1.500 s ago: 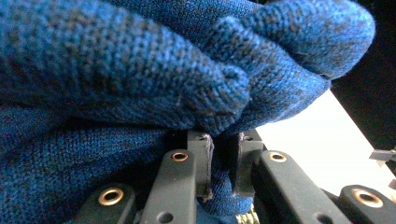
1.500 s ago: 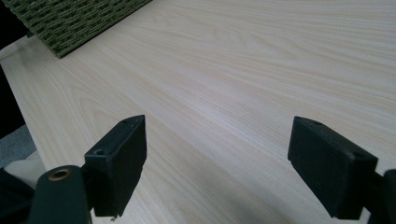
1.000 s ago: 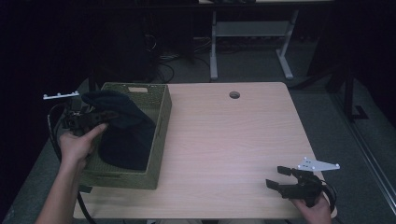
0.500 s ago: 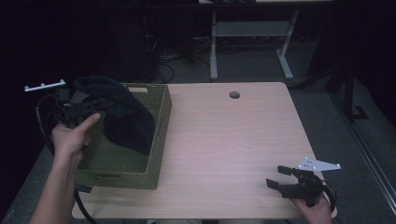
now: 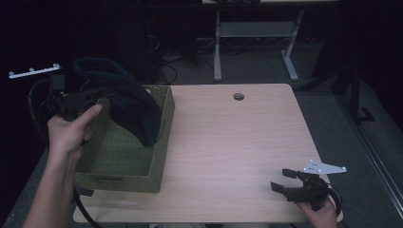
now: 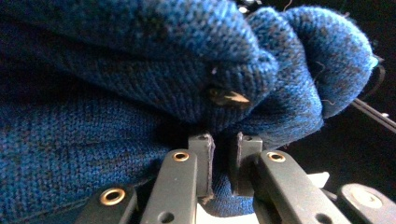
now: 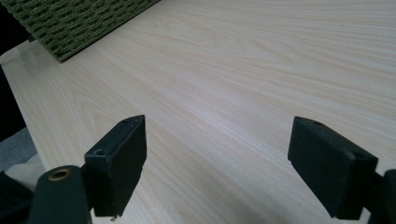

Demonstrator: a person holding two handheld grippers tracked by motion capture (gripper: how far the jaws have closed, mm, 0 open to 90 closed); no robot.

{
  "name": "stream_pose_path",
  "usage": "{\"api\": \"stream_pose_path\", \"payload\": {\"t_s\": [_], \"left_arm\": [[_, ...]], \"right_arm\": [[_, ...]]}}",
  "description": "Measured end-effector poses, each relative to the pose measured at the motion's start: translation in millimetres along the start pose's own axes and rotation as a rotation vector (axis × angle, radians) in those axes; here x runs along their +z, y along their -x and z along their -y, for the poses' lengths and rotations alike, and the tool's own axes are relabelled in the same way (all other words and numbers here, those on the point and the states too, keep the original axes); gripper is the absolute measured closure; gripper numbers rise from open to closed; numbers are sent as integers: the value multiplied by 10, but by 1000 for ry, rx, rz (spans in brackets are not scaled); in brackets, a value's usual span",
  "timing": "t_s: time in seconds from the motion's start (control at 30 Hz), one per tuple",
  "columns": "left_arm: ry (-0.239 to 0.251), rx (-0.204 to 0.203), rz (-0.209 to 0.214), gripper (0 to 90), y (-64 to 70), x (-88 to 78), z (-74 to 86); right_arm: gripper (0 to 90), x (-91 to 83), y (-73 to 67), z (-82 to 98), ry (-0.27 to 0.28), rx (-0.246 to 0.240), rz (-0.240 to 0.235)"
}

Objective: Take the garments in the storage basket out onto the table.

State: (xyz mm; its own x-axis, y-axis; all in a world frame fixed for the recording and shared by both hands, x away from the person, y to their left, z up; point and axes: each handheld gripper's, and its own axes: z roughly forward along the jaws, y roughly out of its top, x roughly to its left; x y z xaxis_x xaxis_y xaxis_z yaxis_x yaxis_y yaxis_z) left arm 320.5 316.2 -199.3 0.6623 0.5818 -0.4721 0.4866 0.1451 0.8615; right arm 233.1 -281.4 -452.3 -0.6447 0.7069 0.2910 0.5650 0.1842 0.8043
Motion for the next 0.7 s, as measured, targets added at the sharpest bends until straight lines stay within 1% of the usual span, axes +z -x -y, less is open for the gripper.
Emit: {"api": "stream_pose_path", "payload": {"t_s": [0.03, 0.07, 0.1, 0.23, 0.43, 0.47, 0.5, 0.53, 0.7], "left_arm": [[-2, 10, 14, 818, 51, 24, -18], [-2, 10, 14, 818, 51, 24, -18], [-9, 24, 35, 818, 122, 61, -38], [-39, 52, 65, 818, 266, 182, -47], [-83, 74, 119, 817, 412, 450, 30], [-83, 74, 119, 817, 412, 450, 30], [-92, 74, 139, 817, 459, 546, 52], [-99, 77, 149, 817, 481, 593, 60], [-137, 85, 184, 817, 588, 840, 115]], "right_arm": [[192, 1, 0, 0, 0, 0, 0], [192, 1, -1, -1, -1, 1, 0], [192, 1, -1, -1, -2, 1, 0], [191, 0, 1, -2, -1, 1, 1], [192, -2, -2, -6, -1, -1, 1], [192, -2, -2, -6, -1, -1, 1], [191, -7, -5, -7, -1, 1, 1], [192, -8, -6, -7, 0, 1, 1], [192, -13, -4, -10, 0, -2, 0]]}}
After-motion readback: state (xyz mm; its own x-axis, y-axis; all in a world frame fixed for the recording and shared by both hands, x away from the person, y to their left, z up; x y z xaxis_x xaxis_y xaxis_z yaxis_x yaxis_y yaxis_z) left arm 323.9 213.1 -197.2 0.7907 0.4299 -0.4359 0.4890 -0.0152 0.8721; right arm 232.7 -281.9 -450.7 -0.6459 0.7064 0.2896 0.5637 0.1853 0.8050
